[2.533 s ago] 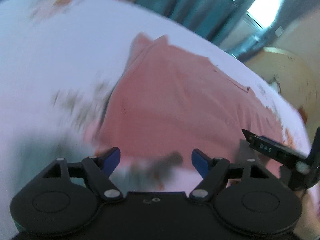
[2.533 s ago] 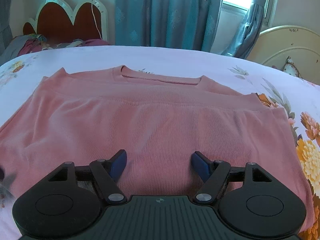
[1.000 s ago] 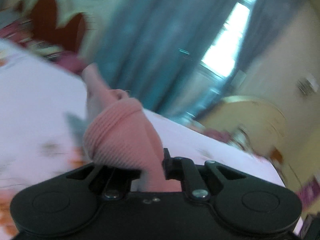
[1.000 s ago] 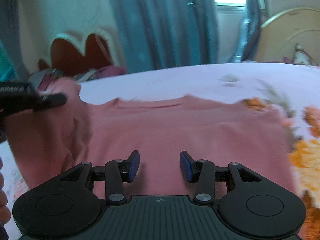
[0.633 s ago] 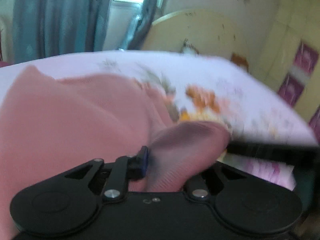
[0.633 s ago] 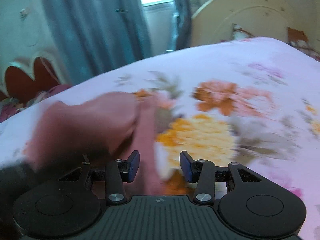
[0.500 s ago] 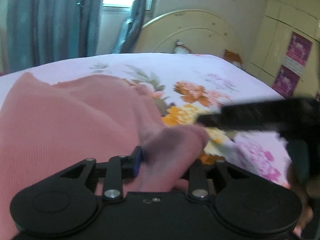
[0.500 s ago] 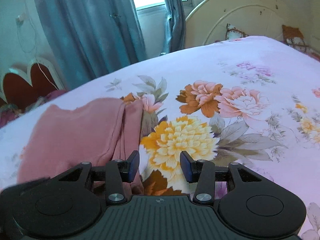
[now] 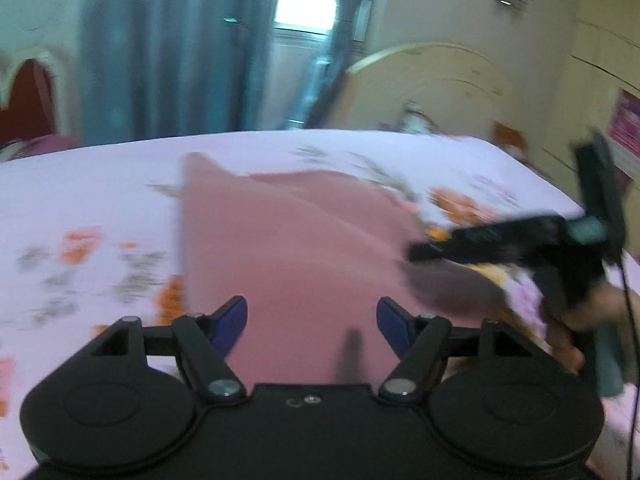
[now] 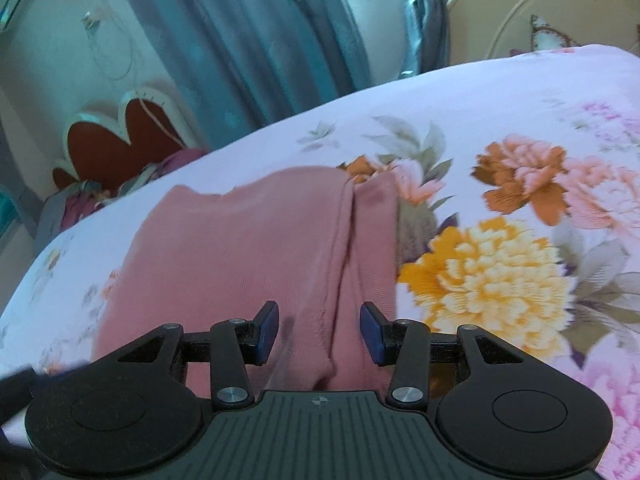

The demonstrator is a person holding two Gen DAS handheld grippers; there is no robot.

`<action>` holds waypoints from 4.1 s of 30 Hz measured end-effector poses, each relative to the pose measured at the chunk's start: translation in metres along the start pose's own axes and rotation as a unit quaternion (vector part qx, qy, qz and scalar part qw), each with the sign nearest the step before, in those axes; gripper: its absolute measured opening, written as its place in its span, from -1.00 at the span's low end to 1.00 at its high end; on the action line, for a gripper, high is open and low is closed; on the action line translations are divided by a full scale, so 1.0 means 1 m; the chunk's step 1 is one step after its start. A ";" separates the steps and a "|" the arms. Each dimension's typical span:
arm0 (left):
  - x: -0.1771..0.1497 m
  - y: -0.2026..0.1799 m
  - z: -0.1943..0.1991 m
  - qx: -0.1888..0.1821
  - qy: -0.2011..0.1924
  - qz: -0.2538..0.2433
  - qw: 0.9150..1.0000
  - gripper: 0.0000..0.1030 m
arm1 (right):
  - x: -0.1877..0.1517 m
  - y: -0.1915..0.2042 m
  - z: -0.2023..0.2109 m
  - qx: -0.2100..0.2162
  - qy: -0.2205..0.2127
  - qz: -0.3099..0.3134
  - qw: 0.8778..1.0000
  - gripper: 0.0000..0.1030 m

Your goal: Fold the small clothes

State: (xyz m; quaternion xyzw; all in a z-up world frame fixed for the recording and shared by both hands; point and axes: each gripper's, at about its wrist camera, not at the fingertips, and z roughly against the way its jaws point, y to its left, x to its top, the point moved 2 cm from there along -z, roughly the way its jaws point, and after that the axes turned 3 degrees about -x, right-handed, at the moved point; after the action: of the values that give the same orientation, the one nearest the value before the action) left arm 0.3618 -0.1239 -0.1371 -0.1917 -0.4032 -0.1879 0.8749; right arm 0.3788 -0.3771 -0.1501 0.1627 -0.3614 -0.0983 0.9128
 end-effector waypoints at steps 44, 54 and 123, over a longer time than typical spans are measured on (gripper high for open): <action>0.010 0.034 -0.056 0.011 0.023 0.088 0.996 0.55 | -0.003 -0.024 0.008 -0.036 -0.005 0.000 0.999 -0.79; 0.035 0.043 -0.055 -0.008 0.027 0.116 0.993 0.50 | 0.034 -0.036 0.004 -0.024 -0.015 -0.030 0.999 0.13; 0.024 0.008 -0.037 0.057 0.024 0.019 0.998 0.28 | -0.019 0.010 0.044 -0.074 -0.046 0.098 0.991 -0.32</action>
State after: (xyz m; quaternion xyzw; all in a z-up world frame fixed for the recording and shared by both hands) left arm 0.4036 -0.1395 -0.1415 -0.1447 -0.3888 -0.1528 0.8970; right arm 0.3352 -0.3721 -0.1289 0.0533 -0.4085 -0.0418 0.9102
